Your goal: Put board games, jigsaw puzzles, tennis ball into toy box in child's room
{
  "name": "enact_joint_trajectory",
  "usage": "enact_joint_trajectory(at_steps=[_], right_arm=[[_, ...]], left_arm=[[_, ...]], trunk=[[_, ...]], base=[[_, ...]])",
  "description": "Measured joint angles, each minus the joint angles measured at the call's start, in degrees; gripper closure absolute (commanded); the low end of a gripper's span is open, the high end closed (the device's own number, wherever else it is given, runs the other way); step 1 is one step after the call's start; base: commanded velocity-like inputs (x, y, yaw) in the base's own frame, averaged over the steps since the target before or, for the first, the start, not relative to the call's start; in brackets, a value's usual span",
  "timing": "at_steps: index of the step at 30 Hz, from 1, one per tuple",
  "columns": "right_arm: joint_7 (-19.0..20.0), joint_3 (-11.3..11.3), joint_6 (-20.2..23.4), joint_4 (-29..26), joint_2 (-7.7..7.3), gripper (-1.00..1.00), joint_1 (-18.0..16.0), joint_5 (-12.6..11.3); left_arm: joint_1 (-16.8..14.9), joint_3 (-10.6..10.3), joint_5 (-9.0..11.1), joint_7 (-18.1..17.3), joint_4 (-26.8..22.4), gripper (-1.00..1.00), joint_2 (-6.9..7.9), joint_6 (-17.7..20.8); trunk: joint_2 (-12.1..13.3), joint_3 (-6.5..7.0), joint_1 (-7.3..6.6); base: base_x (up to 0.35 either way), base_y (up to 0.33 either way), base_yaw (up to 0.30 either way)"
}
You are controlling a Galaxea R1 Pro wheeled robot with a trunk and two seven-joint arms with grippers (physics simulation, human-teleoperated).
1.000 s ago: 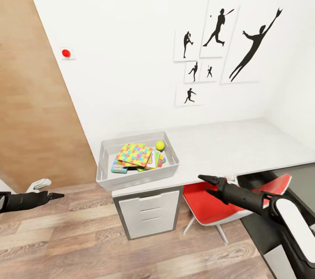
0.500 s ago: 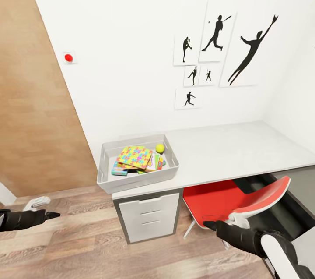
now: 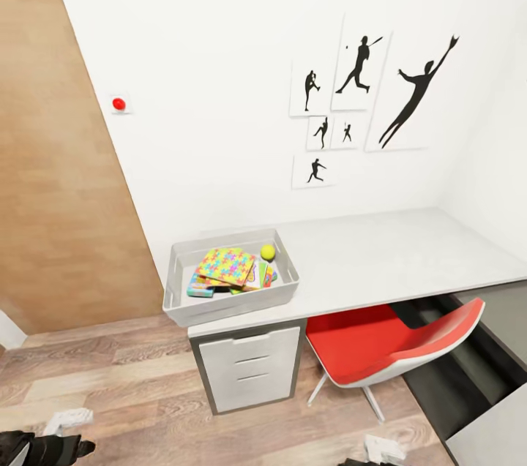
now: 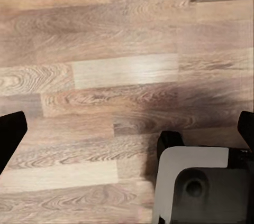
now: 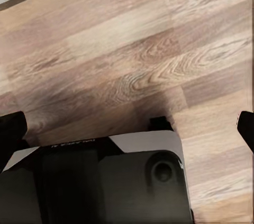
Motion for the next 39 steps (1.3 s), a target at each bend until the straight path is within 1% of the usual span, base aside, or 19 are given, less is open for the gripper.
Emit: enact_joint_trajectory(at_steps=[1, 3, 4, 6, 8, 10, 11, 12, 14, 15, 16, 18, 22, 26, 29, 30, 33, 36, 39], right_arm=[[0.0, 0.0, -1.9, 2.3, 0.37, -1.0, 0.0, 0.8], [0.0, 0.1, -4.0, 4.3, 0.62, -1.0, 0.0, 1.3], [0.0, 0.1, -6.0, 6.0, 0.77, -1.0, 0.0, 1.5], [0.0, 0.1, -9.0, 8.7, 0.91, -1.0, 0.0, 1.8], [0.0, 0.1, -11.9, 11.4, 0.94, -1.0, 0.0, 1.9], [0.0, 0.1, -13.9, 13.2, 0.93, -1.0, 0.0, 1.9], [0.0, 0.1, -16.0, 15.2, 0.9, -1.0, 0.0, 2.0], [0.0, 0.1, -17.2, 16.2, 0.88, -1.0, 0.0, 2.0], [0.1, 0.1, -21.5, 20.4, 0.59, -1.0, 0.0, 2.0], [0.1, 0.1, -22.5, 21.5, 0.49, -1.0, 0.0, 2.0], [0.1, 0.1, -24.4, 23.7, 0.33, -1.0, 0.0, 1.9], [0.0, 0.2, -26.2, 26.0, 0.21, -1.0, 0.0, 1.9], [0.0, 0.4, -31.7, 32.1, -0.03, -1.0, 0.0, 2.2], [-0.1, 0.8, -35.3, 34.7, -0.09, -1.0, 0.0, 2.2], [-0.1, 1.0, -37.0, 35.7, -0.14, -1.0, 0.0, 2.2], [-0.2, 1.1, -38.4, 36.9, -0.12, -1.0, 0.0, 2.2], [-0.2, 1.2, -40.4, 38.7, -0.1, -1.0, 0.0, 2.2], [-0.2, 1.2, -42.9, 40.8, -0.08, -1.0, 0.0, 2.2], [-0.1, 1.3, -45.9, 42.7, -0.15, -1.0, 0.0, 2.1]], left_arm=[[1.2, -0.1, 0.0, 2.2, 0.5, -1.0, -0.82, -0.9], [2.4, 0.0, 0.0, 4.1, 1.2, -1.0, -1.7, -2.0], [3.3, 0.0, 0.0, 5.6, 2.0, -1.0, -2.54, -3.4], [4.5, 0.0, 0.0, 7.2, 3.4, -1.0, -3.59, -5.7], [5.3, 0.0, 0.0, 8.6, 5.1, -1.0, -4.32, -8.0], [5.7, 0.0, 0.0, 9.5, 6.4, -1.0, -4.66, -9.4], [5.9, 0.0, 0.0, 10.3, 7.5, -1.0, -4.9, -10.5], [6.0, 0.0, 0.1, 10.8, 8.1, -1.0, -5.01, -11.0], [6.4, 0.1, 0.1, 12.6, 10.0, -1.0, -5.65, -12.6], [6.6, 0.1, 0.1, 13.0, 10.4, -1.0, -5.89, -12.9], [7.2, 0.1, 0.2, 13.9, 10.8, -1.0, -6.45, -13.4], [8.0, 0.1, 0.2, 14.9, 11.2, -1.0, -7.16, -13.8], [10.8, 0.1, 0.1, 17.8, 11.6, -1.0, -9.83, -15.2], [13.0, 0.1, 0.0, 19.3, 11.7, -1.0, -11.96, -16.8], [14.0, 0.1, 0.0, 19.6, 11.7, -1.0, -12.61, -17.2], [14.5, 0.1, 0.1, 19.8, 11.7, -1.0, -12.87, -17.3], [15.1, 0.1, 0.1, 19.9, 11.7, -1.0, -13.28, -17.5], [16.2, 0.1, 0.3, 20.0, 11.8, -1.0, -14.04, -17.6], [16.9, 0.1, 0.3, 21.3, 11.8, -1.0, -14.73, -17.6]], trunk=[[0.0, 0.08, 0.0], [0.0, 0.28, 0.0], [0.0, 0.37, 0.0], [0.0, 0.56, 0.0], [0.0, 0.75, 0.0], [0.0, 0.94, 0.0], [0.0, 1.03, 0.0], [0.0, 1.13, 0.0], [0.0, 1.31, 0.0], [0.0, 1.41, 0.0], [0.0, 1.5, 0.0], [0.0, 1.69, 0.0], [0.0, 2.07, 0.0], [0.0, 2.45, 0.0], [0.0, 2.73, 0.0], [0.0, 2.83, 0.0], [0.0, 3.11, 0.0], [0.0, 3.4, 0.0], [0.0, 3.68, 0.0]], base=[[0.0, 0.0, 0.0], [0.0, 0.0, 0.0], [0.0, 0.0, 0.0], [0.0, 0.0, 0.0], [0.0, 0.0, 0.0], [0.0, 0.0, 0.0], [0.0, 0.0, 0.0], [0.0, 0.0, 0.0], [0.0, 0.0, 0.0], [0.0, 0.0, 0.0], [0.0, 0.0, 0.0], [0.0, 0.0, 0.0], [0.0, 0.0, 0.0], [0.0, 0.0, 0.0], [0.0, 0.0, 0.0], [0.0, 0.0, 0.0], [0.0, 0.0, 0.0], [0.0, 0.0, 0.0], [0.0, 0.0, 0.0]])
